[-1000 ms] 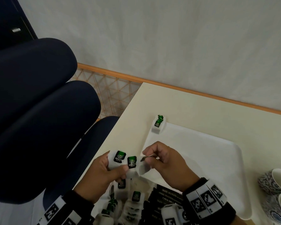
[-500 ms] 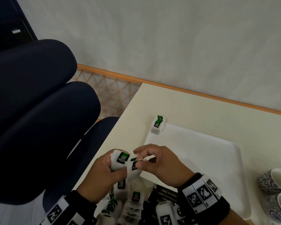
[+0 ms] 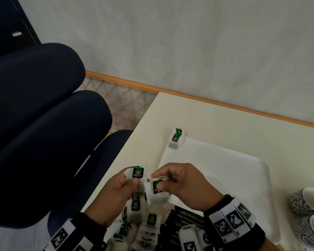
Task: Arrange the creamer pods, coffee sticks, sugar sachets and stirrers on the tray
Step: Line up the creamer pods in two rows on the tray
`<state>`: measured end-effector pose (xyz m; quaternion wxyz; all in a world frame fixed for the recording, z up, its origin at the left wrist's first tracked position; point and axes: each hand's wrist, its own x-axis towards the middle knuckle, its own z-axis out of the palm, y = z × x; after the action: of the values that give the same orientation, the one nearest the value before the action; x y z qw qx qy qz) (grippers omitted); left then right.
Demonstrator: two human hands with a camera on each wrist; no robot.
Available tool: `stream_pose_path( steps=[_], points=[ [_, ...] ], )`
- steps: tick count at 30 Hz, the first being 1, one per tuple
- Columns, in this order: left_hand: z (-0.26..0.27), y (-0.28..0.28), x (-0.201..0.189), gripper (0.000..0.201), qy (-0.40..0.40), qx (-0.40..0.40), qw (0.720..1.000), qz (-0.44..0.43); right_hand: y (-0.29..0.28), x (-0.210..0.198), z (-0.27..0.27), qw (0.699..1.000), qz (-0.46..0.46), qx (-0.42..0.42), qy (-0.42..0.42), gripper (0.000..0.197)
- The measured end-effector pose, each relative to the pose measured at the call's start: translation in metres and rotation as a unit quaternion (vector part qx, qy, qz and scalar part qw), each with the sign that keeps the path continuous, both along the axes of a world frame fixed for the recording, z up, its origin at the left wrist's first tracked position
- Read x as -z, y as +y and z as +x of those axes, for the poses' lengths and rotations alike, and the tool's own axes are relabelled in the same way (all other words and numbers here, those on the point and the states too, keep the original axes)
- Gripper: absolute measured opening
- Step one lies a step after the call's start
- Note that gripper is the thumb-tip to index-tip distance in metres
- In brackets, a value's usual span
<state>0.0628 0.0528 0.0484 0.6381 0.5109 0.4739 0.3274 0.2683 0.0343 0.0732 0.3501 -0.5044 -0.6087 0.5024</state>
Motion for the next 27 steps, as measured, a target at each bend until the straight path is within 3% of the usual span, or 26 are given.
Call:
stream_pose_path(
  steps=[5, 10, 21, 23, 27],
  points=[
    [0.0, 0.0, 0.0, 0.024, 0.028, -0.021, 0.997, 0.062, 0.002, -0.009, -0.003, 0.996, -0.018, -0.022, 0.084, 0.012],
    [0.006, -0.003, -0.009, 0.032, 0.006, -0.041, 0.993, 0.114, 0.008, -0.007, -0.009, 0.999, 0.041, -0.001, -0.012, 0.021],
    [0.012, -0.002, -0.004, 0.042, 0.042, -0.05, 0.982, 0.175, 0.013, 0.002, -0.014, 0.998, 0.011, 0.052, 0.038, 0.012],
    [0.014, -0.002, -0.005, 0.041, 0.04, -0.021, 0.985, 0.169, 0.013, 0.003, -0.014, 0.996, 0.005, 0.065, 0.053, 0.017],
    [0.017, -0.002, -0.006, 0.026, -0.046, 0.007, 0.995, 0.091, 0.013, 0.006, -0.011, 0.994, 0.007, 0.1, 0.044, 0.018]
  ],
)
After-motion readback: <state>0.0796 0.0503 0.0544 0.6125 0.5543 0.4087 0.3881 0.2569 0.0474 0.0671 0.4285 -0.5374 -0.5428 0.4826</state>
